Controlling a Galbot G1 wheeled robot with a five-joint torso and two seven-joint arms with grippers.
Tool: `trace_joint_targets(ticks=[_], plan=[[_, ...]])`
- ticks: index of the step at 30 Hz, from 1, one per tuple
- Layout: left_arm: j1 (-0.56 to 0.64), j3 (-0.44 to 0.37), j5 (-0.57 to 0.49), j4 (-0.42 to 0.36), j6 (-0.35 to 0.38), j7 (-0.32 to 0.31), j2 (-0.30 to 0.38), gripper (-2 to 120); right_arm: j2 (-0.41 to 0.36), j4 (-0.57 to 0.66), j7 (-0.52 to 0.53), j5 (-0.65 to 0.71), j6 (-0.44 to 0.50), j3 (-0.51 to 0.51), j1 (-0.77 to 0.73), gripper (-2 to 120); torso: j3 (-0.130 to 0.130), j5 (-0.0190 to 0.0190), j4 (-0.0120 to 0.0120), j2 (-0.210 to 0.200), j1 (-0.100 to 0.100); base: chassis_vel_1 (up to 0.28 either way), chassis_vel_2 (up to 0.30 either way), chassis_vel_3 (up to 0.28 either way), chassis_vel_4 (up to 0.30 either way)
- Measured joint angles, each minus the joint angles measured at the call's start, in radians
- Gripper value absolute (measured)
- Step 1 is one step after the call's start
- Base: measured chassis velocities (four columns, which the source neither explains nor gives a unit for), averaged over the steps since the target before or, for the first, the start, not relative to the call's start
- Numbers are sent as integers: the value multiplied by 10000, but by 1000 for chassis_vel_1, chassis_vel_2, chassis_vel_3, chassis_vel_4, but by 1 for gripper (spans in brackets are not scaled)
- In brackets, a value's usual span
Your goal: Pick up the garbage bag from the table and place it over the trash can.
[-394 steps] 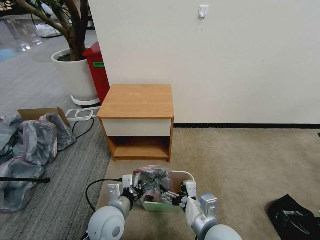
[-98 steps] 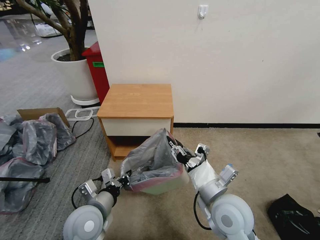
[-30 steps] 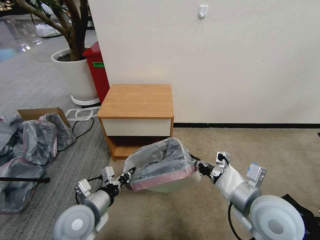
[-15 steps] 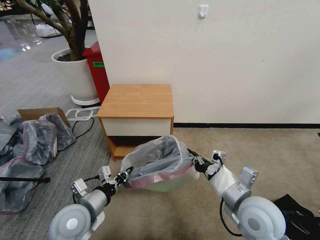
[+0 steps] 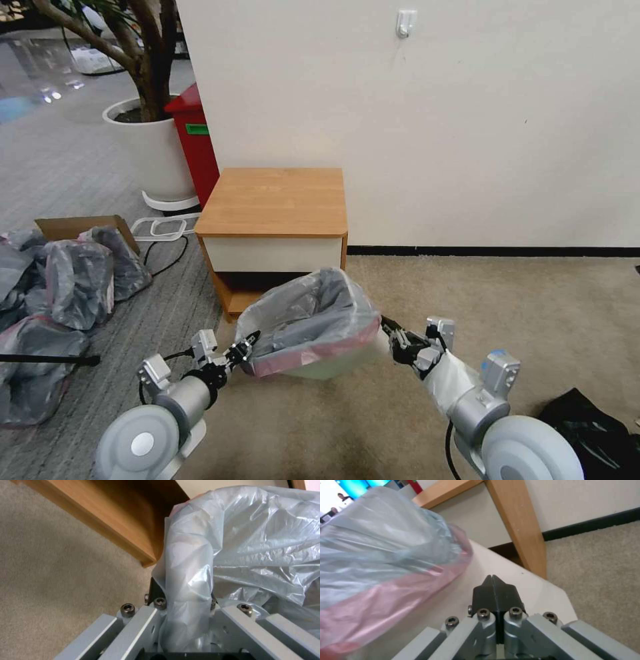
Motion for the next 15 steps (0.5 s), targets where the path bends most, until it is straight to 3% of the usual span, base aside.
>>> trace_joint_targets(ticks=[5, 11, 14, 15], plan=[[5, -39, 8, -6, -4, 0, 3, 3, 75, 92, 388, 423, 19, 86, 86, 0, 0, 0, 1, 0, 0, 0, 0, 0, 0], [15, -71, 8, -3, -59, -1, -47, 3, 463, 591, 984, 1554, 128, 931, -264, 15, 0, 0, 0, 0, 0, 0, 0, 0, 0], [-10, -44, -5, 56, -153, -5, -100, 3, 851, 1200, 1705, 3993, 396, 1316, -500, 30, 0, -1, 0, 0, 0, 0, 0, 0, 0], [-10, -44, -5, 56, -153, -5, -100, 3, 851, 1200, 1705, 3993, 396, 1316, -500, 30, 0, -1, 0, 0, 0, 0, 0, 0, 0]])
